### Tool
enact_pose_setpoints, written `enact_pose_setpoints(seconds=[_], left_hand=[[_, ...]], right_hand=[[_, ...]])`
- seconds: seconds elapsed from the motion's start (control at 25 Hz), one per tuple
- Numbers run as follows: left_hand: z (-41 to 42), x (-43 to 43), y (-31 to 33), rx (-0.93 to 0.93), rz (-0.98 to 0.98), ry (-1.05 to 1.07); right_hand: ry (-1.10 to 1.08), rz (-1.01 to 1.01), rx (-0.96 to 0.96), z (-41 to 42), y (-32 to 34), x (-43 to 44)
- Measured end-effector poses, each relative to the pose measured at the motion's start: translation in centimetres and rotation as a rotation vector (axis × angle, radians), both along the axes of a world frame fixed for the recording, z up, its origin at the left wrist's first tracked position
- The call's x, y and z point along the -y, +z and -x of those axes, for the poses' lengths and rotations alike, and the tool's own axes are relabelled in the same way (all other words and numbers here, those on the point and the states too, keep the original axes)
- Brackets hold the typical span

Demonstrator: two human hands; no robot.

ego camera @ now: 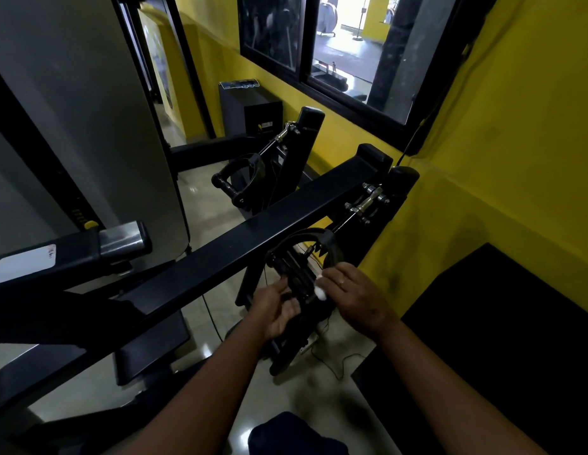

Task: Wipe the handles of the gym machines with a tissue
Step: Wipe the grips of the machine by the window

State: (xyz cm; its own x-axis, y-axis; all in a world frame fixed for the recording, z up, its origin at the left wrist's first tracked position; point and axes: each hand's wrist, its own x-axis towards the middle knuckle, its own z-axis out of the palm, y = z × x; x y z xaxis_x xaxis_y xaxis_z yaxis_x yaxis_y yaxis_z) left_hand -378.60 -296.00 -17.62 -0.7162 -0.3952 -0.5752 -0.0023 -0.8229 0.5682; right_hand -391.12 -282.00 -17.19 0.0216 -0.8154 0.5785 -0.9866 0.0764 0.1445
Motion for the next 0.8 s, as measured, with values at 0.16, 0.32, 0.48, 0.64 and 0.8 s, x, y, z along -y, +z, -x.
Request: enact_pose_setpoints(seconds=[0.16,0.32,0.48,0.64,0.8], left_hand=[[0.5,0.0,-0.6,0.081,-0.027,-0.213],[0.9,-0.3,-1.4,0.085,-0.041,-0.218],[0.7,-0.1,-1.1,0.111,-0.047,-0.229],[0.5,0.5,0.0,0.101,-0.065,-0.269],[0.3,0.1,2.0,0.038,-0.130,-0.376]], right_hand=[[-0.177,0.088,0.205,-1.4,-3.7,-1.7],[-0.075,0.026,0.174,-3.1,-4.7,-2.3],[-0.178,0.163,0.244,-4.9,-4.5,-0.8],[-0.008,0.073,-0.020,-5.4,-3.3,-0.4],[-0.096,0.284,0.086,-5.9,-2.1,-0.2]])
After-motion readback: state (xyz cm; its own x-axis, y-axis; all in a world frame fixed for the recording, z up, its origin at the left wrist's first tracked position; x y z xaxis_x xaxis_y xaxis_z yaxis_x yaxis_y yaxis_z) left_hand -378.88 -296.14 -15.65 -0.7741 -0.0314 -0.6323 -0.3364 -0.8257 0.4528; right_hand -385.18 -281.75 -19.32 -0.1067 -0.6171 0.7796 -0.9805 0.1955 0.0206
